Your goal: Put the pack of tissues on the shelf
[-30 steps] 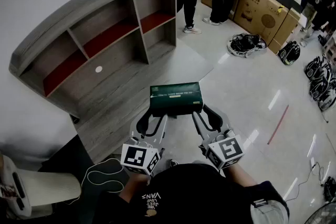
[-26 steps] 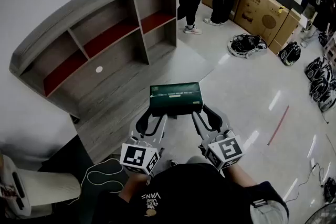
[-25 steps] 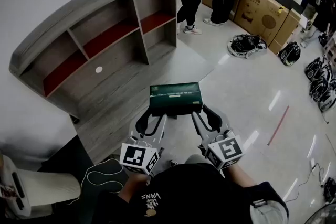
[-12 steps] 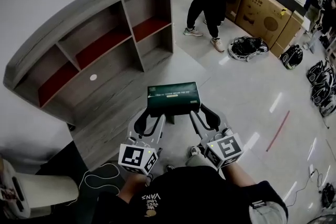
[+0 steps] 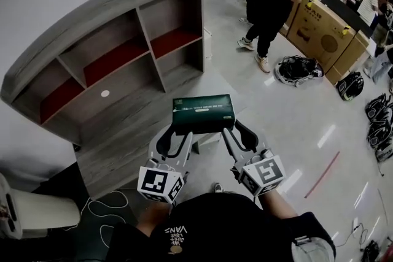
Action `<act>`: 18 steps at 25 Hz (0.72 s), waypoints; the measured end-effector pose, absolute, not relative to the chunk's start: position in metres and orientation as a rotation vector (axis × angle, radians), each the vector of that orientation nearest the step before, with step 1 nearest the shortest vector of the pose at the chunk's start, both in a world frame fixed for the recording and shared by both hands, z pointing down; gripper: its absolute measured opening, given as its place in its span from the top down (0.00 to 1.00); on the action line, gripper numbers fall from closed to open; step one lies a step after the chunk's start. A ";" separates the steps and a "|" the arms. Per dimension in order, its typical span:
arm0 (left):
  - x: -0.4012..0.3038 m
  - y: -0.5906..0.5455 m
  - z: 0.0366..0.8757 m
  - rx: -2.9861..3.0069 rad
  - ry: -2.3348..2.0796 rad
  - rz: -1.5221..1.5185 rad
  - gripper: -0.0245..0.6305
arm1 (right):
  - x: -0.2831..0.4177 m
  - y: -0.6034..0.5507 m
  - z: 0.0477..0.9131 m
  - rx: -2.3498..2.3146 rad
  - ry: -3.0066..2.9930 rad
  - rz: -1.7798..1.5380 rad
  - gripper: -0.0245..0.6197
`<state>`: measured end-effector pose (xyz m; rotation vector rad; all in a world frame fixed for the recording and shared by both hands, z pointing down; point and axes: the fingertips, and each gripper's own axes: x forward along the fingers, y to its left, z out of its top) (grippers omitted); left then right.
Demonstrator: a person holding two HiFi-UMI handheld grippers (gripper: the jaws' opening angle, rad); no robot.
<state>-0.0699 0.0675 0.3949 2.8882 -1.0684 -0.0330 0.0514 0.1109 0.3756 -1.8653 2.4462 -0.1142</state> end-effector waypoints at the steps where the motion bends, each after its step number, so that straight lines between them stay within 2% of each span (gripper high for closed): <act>1: -0.065 0.064 0.395 2.882 -1.083 -0.036 0.64 | 0.058 0.106 0.376 -1.853 2.451 -0.105 0.77; 8: -0.035 0.047 0.397 2.846 -1.165 -0.049 0.64 | 0.089 0.082 0.377 -1.782 2.520 -0.108 0.77; 18: -0.032 -0.014 0.404 2.829 -1.129 -0.046 0.64 | 0.091 0.021 0.384 -1.801 2.496 -0.119 0.77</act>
